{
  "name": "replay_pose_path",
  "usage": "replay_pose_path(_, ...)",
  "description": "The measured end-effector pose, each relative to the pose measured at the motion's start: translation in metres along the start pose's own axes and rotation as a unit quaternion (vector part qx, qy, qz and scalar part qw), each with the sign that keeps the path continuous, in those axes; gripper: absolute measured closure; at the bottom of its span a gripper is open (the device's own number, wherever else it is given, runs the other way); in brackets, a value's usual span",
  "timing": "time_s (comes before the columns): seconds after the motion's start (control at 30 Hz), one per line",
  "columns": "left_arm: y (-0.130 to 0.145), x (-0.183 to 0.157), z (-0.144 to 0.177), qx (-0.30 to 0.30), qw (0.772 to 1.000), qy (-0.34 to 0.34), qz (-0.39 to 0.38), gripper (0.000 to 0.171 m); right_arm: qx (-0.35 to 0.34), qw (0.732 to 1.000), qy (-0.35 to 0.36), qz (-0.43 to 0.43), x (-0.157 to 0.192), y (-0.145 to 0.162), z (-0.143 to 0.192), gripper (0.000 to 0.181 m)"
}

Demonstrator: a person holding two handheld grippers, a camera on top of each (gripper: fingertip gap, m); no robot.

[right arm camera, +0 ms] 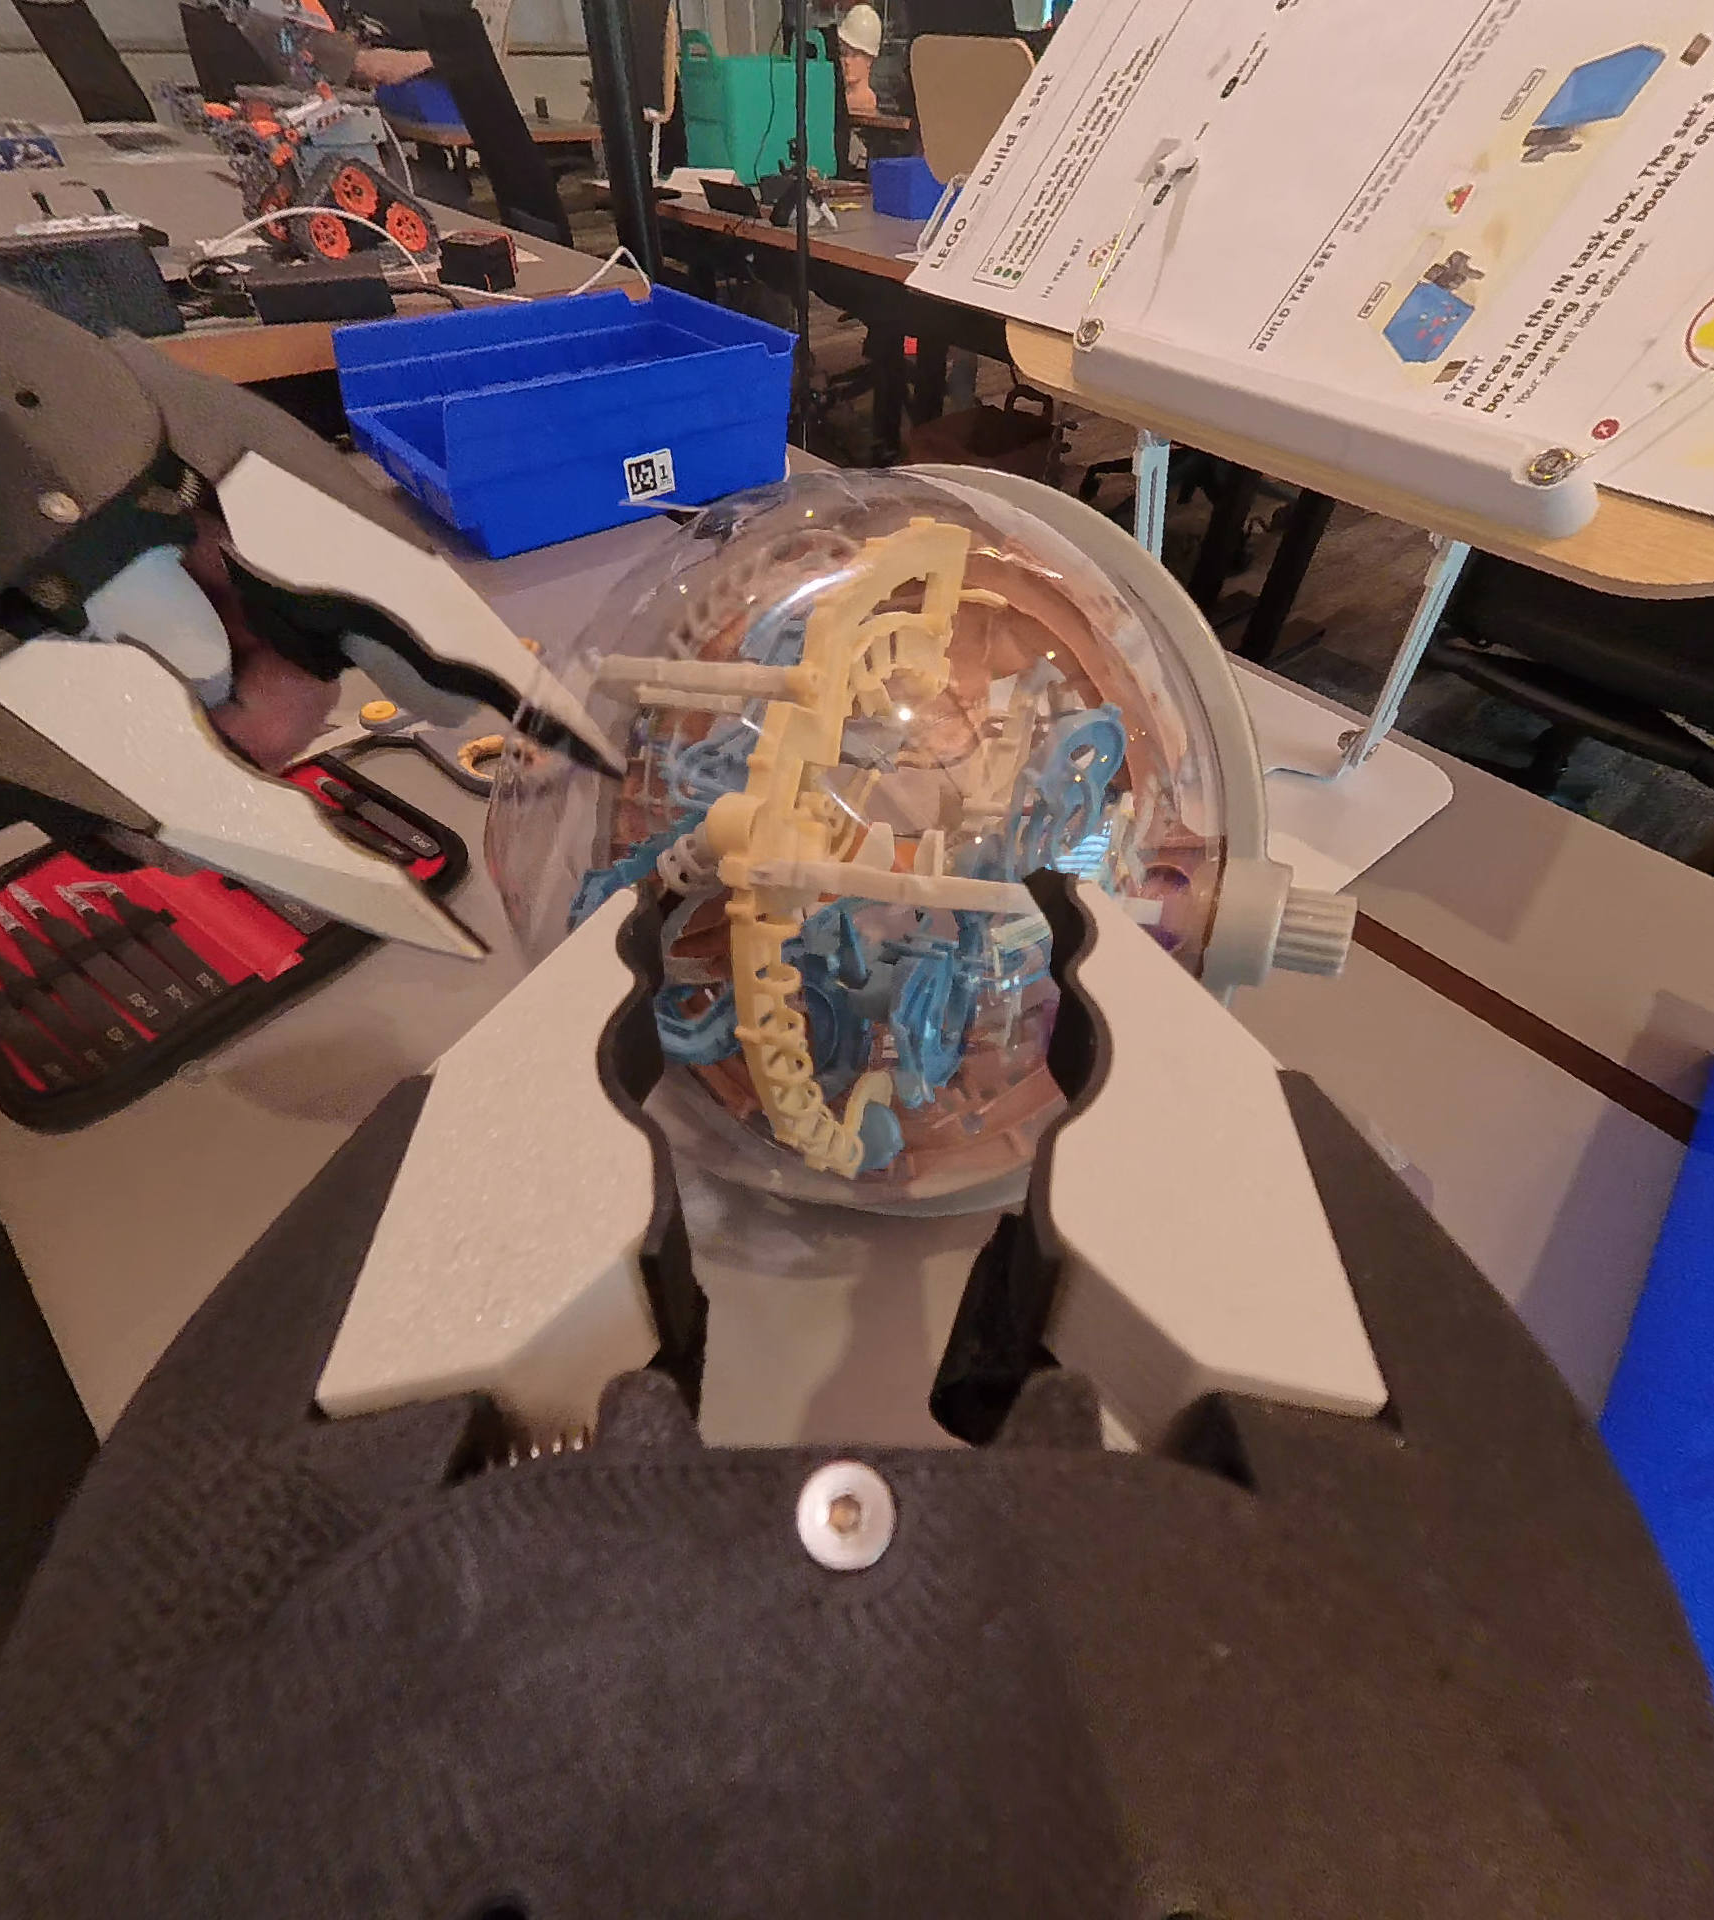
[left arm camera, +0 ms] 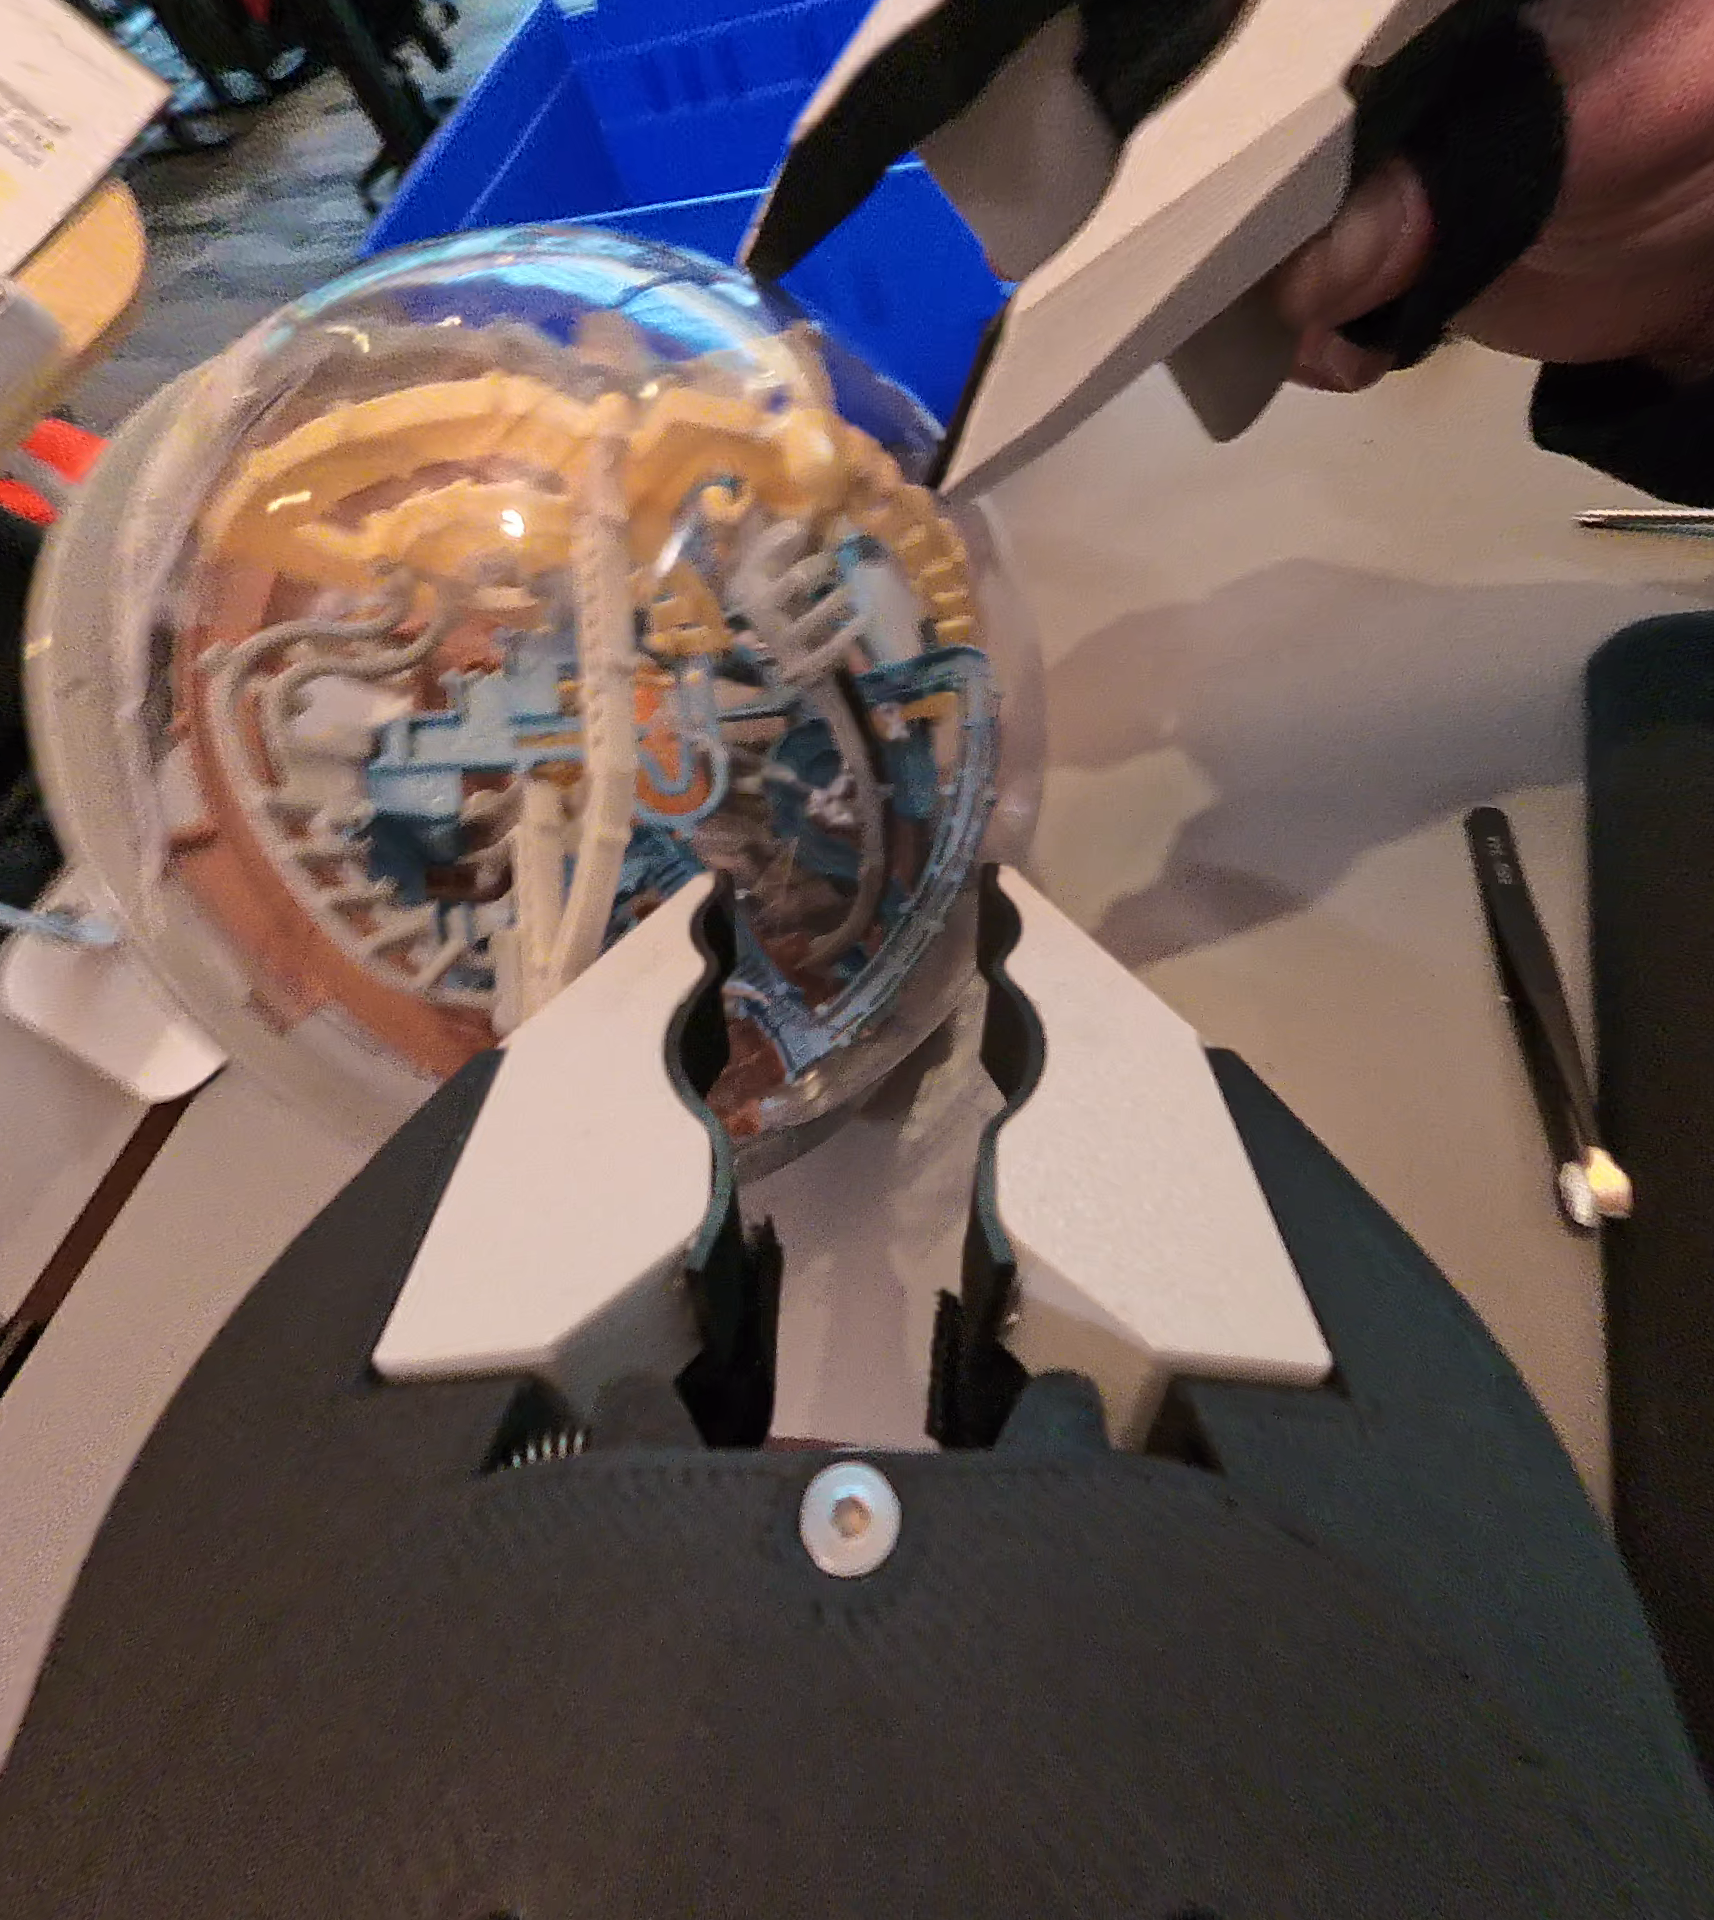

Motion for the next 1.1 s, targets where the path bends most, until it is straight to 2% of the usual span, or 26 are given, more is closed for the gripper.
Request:
replay_pose_path(0.1,-0.006,-0.009,-0.009,-0.034,0.998,0.054,0.021,0.147,0.002,1.000,-0.011,-0.001,0.002,0.002,-0.001,0.114)
replay_pose_path(0.17,-0.009,-0.016,-0.011,-0.047,0.995,0.088,0.022,0.171,0.011,1.000,-0.017,0.001,0.003,0.004,-0.003,0.113)
replay_pose_path(0.23,-0.011,-0.014,-0.013,-0.046,0.996,0.077,0.018,0.171,0.013,0.999,-0.036,-0.002,0.006,0.005,-0.003,0.124)
replay_pose_path(0.33,-0.015,-0.015,-0.012,-0.048,0.996,0.080,0.000,0.171,0.014,0.999,-0.036,0.024,0.010,0.004,-0.003,0.124)
replay_pose_path(0.43,-0.020,-0.018,-0.006,-0.053,0.994,0.092,-0.020,0.171,-0.015,0.998,-0.045,0.050,0.020,-0.007,0.002,0.123)
replay_pose_path(0.6,-0.019,-0.033,0.004,-0.022,0.986,0.150,-0.073,0.171,-0.050,0.995,-0.072,0.052,0.035,-0.031,0.013,0.117)
replay_pose_path(0.67,-0.018,-0.041,0.006,0.000,0.980,0.168,-0.107,0.171,-0.023,0.994,-0.088,0.062,0.046,-0.043,0.012,0.110)
replay_pose_path(0.73,-0.018,-0.050,0.005,0.021,0.972,0.192,-0.137,0.171,0.017,0.991,-0.092,0.092,0.057,-0.053,0.007,0.093)
replay_pose_path(0.8,-0.018,-0.058,0.003,0.047,0.964,0.200,-0.169,0.171,0.068,0.987,-0.067,0.129,0.058,-0.057,-0.003,0.087)
replay_pose_path(0.87,-0.020,-0.064,0.000,0.068,0.960,0.193,-0.190,0.171,0.116,0.983,-0.064,0.129,0.057,-0.055,-0.014,0.075)
replay_pose_path(0.97,-0.024,-0.077,-0.002,0.062,0.956,0.189,-0.216,0.171,0.163,0.980,-0.038,0.106,0.037,-0.043,-0.024,0.084)
replay_pose_path(1.0,-0.025,-0.079,-0.004,0.066,0.956,0.174,-0.226,0.171,0.178,0.979,-0.038,0.097,0.034,-0.037,-0.028,0.071)
replay_pose_path(1.03,-0.027,-0.080,-0.005,0.071,0.955,0.165,-0.234,0.171,0.177,0.980,-0.050,0.075,0.034,-0.038,-0.030,0.067)
replay_pose_path(1.1,-0.029,-0.085,-0.008,0.073,0.953,0.159,-0.246,0.171,0.182,0.979,-0.053,0.075,0.035,-0.043,-0.032,0.078)
Point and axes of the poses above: each gripper's, where its closed fingertips meet, z back along the fingers, y out of its underside, x = y × z across the jaws, the point moved 5 cm from there along z, back along the fingers, and after that the axes turned 3 degrees about y, right-handed, at the moved point
